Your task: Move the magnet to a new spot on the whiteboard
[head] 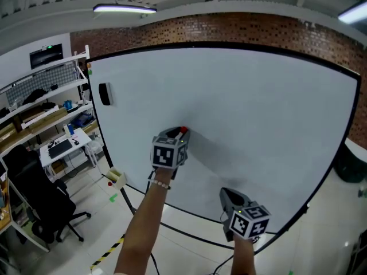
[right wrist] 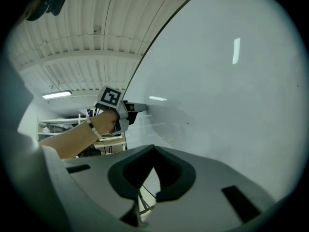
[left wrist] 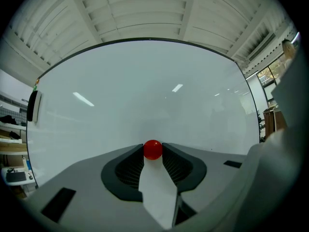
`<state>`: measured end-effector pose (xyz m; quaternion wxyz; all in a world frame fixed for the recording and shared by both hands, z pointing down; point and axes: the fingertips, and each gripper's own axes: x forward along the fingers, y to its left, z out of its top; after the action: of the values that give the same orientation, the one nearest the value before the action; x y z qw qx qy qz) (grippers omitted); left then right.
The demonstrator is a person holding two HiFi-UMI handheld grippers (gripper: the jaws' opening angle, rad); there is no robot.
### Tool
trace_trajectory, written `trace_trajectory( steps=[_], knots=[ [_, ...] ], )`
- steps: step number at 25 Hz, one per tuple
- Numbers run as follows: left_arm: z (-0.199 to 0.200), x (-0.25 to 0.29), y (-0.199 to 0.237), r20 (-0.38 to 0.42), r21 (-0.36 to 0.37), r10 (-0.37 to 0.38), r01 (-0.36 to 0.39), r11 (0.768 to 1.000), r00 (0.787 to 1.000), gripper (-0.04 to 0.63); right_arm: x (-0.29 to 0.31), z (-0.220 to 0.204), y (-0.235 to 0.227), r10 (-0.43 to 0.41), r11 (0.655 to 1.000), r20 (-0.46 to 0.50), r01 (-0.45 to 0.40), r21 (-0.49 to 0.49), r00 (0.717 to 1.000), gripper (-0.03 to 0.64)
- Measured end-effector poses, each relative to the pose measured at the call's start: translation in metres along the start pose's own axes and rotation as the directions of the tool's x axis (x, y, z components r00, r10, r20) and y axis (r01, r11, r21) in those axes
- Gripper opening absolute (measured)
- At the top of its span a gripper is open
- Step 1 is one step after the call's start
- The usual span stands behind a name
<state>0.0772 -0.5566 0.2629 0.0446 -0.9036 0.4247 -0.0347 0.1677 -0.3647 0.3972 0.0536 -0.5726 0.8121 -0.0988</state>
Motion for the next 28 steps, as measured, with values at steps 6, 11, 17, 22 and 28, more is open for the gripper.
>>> trace_trajectory(
  steps=[6, 11, 17, 22, 28],
  knots=[
    [0.0, 0.004, -0.002, 0.007, -0.009, -0.011, 0.011, 1.0, 1.0, 0.123, -0.005, -0.002, -0.006, -0.014, 1.0, 0.004, 0.014, 0.008, 1.0, 0.011],
    [0.001, 0.005, -0.002, 0.008, -0.008, -0.013, 0.013, 1.0, 1.0, 0.123, -0.006, 0.001, -0.009, -0.023, 1.0, 0.009, 0.023, 0.012, 1.0, 0.011],
    [-0.007, -0.005, -0.004, 0.019, -0.036, -0.029, 0.029, 0.999, 0.999, 0.186, -0.002, -0.005, -0.002, -0.006, 1.0, -0.002, 0.006, 0.009, 1.0, 0.011],
    [-0.04, -0.055, -0.008, 0.051, -0.094, -0.032, 0.036, 0.995, 0.998, 0.184, -0.002, -0.012, -0.004, 0.003, 1.0, -0.023, -0.003, 0.005, 1.0, 0.011],
    [-0.111, -0.123, 0.0, 0.024, -0.184, 0.05, -0.045, 0.982, 0.998, 0.17, 0.009, -0.023, -0.004, 0.033, 0.999, -0.049, -0.032, 0.011, 0.998, 0.011]
  ],
)
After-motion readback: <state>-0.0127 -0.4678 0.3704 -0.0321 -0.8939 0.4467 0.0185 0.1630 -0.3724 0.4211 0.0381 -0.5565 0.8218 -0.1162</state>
